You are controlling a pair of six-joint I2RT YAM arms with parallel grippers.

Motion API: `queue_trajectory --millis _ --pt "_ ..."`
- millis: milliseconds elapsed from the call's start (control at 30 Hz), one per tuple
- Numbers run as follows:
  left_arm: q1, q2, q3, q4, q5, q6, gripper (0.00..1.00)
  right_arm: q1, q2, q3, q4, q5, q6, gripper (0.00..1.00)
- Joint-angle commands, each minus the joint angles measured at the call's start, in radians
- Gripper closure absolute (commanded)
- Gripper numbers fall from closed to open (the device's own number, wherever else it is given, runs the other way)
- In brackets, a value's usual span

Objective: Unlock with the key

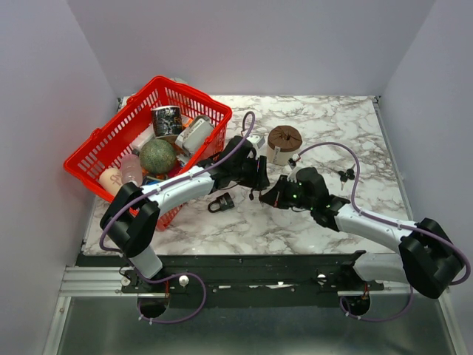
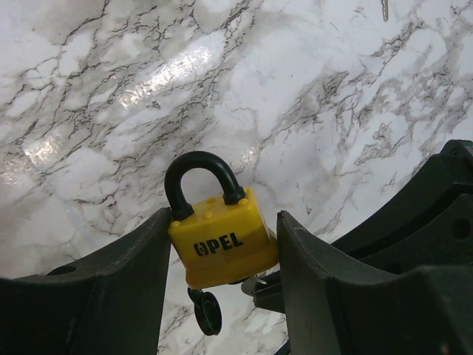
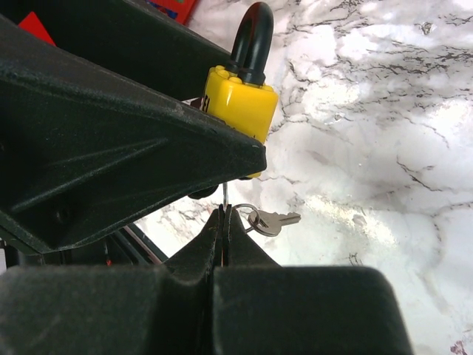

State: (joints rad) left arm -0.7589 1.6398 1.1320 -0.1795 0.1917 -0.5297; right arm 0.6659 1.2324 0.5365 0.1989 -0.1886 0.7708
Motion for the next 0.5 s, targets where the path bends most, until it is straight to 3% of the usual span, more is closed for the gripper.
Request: queue_trajectory --millis 0,467 --pt "-0.011 -0.017 -0.011 0.021 0.041 -0.033 1.0 -0.005 0.019 0.023 0.137 0.093 0.022 0.99" --pt "-0.017 -0.023 -0.017 0.031 0.058 -0.044 1.0 -0.011 -0.03 0.02 0.177 0.152 0.045 0.99"
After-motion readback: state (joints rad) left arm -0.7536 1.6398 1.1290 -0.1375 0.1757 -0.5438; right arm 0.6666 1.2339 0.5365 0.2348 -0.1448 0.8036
